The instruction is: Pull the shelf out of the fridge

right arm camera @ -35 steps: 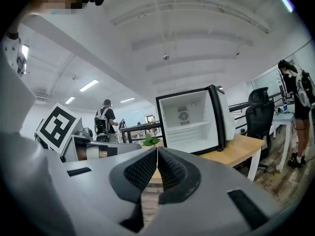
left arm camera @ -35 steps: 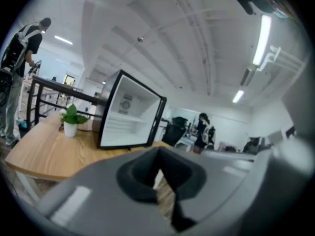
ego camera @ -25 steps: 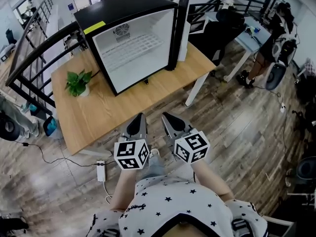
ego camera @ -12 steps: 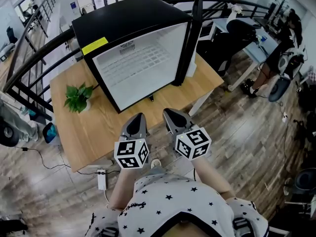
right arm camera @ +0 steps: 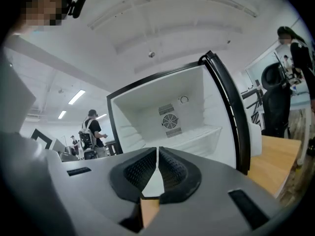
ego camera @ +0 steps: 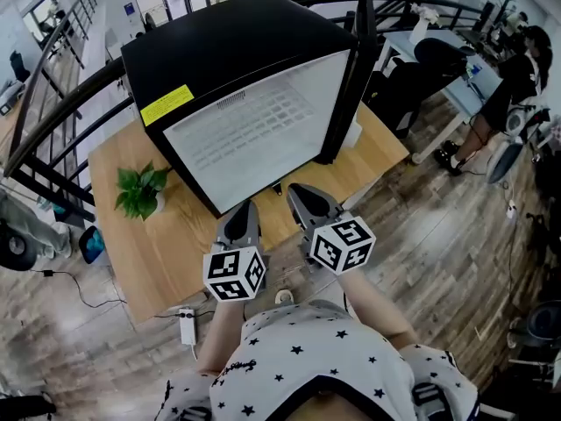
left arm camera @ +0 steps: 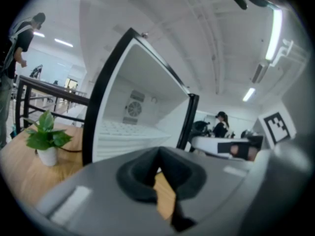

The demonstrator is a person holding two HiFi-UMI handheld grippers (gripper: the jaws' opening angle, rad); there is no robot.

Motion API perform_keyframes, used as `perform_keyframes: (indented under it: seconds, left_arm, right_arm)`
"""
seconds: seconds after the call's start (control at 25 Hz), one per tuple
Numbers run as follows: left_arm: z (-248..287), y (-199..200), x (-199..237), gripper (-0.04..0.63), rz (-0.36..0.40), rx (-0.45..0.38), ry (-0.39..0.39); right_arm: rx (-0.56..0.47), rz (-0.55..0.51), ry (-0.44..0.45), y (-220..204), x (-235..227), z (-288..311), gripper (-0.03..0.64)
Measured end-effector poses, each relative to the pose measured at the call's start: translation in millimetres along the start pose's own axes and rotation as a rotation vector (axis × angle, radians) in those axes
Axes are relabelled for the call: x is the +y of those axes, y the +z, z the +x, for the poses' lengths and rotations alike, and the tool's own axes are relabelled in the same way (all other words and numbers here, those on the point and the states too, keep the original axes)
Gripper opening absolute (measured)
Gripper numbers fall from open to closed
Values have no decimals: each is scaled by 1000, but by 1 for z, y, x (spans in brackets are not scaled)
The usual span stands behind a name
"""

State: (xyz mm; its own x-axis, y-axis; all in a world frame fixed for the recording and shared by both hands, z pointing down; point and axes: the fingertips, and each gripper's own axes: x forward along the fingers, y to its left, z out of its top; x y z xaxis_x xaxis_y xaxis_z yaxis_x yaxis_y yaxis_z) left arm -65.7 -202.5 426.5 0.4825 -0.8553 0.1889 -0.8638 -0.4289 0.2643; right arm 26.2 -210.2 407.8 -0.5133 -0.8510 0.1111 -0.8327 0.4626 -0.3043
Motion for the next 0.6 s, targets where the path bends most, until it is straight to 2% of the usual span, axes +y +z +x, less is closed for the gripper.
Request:
perform_keyframes:
  seconds: [0.16,0.4,0.6]
  left_arm:
    - [4,-1,8,8,-11,-1,10]
    - [10,-5,16,8,-21,0,39]
    - [20,-11,21,8,-25,7,63]
  right_arm:
    - [-9,147,26,-2,-11,20,21]
    - [-16,285,62,-5,-29,49,21]
    - [-14,502,131,-15,-43,73,21]
